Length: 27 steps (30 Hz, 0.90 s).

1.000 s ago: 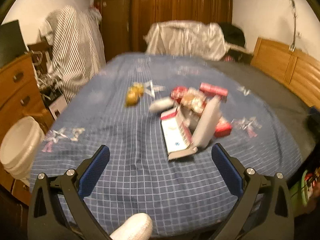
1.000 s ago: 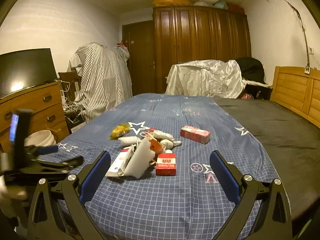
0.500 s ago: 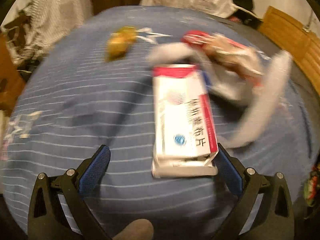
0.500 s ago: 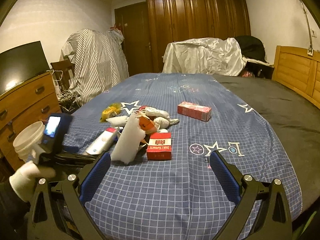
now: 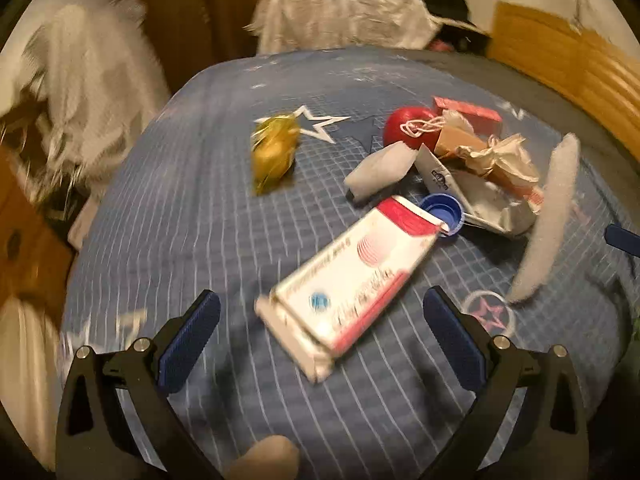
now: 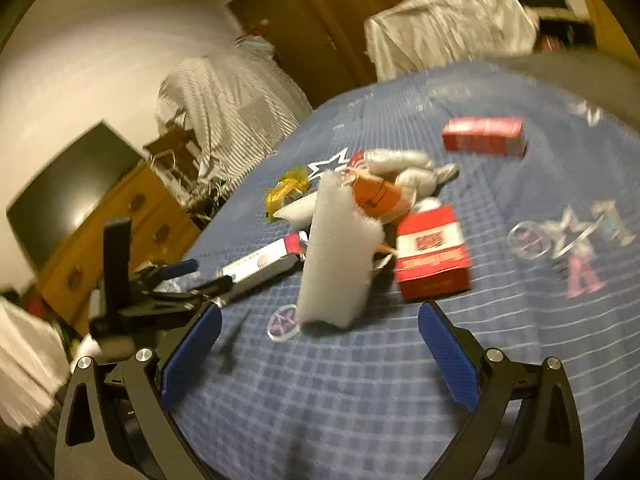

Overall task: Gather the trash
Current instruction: 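Grasp the white-red medicine box with left tool while right tool grasps white foam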

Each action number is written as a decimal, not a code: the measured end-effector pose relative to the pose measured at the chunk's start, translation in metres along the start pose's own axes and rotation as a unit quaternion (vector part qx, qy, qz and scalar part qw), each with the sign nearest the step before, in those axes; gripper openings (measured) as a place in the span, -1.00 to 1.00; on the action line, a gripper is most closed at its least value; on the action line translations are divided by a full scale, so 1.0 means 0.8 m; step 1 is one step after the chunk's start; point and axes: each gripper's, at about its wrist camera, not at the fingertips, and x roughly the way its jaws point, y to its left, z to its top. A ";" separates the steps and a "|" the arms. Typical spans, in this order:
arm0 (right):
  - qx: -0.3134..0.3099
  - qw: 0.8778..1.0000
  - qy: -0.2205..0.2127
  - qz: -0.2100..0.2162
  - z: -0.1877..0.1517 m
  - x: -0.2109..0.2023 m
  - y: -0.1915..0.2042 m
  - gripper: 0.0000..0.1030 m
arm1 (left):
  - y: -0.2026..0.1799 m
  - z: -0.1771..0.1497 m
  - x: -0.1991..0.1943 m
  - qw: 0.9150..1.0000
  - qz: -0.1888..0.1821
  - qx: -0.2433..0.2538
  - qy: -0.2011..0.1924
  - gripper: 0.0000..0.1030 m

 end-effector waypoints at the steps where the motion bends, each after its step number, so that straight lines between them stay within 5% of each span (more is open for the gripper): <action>1: 0.013 1.000 0.001 -0.003 0.001 0.015 -0.001 0.91 | 0.001 0.013 0.009 1.000 -0.002 0.006 0.009 0.91; 8: 0.015 0.999 0.001 -0.034 0.013 0.084 0.005 0.89 | -0.001 0.051 0.056 0.998 -0.030 0.045 0.037 0.91; 12: 0.011 0.999 0.001 -0.043 0.022 0.099 0.005 0.83 | -0.001 0.049 0.038 0.996 -0.076 0.041 0.025 0.91; 17: 0.011 0.997 0.013 -0.073 0.020 0.111 -0.007 0.04 | -0.013 0.051 0.072 0.994 -0.066 0.060 0.059 0.91; 19: 0.008 0.997 0.013 -0.072 0.016 0.106 -0.008 0.01 | -0.021 0.047 0.081 0.993 -0.063 0.065 0.072 0.88; 27: -0.040 0.996 -0.006 -0.078 0.008 0.069 0.010 -0.02 | -0.038 0.041 0.067 0.995 -0.075 0.022 0.056 0.13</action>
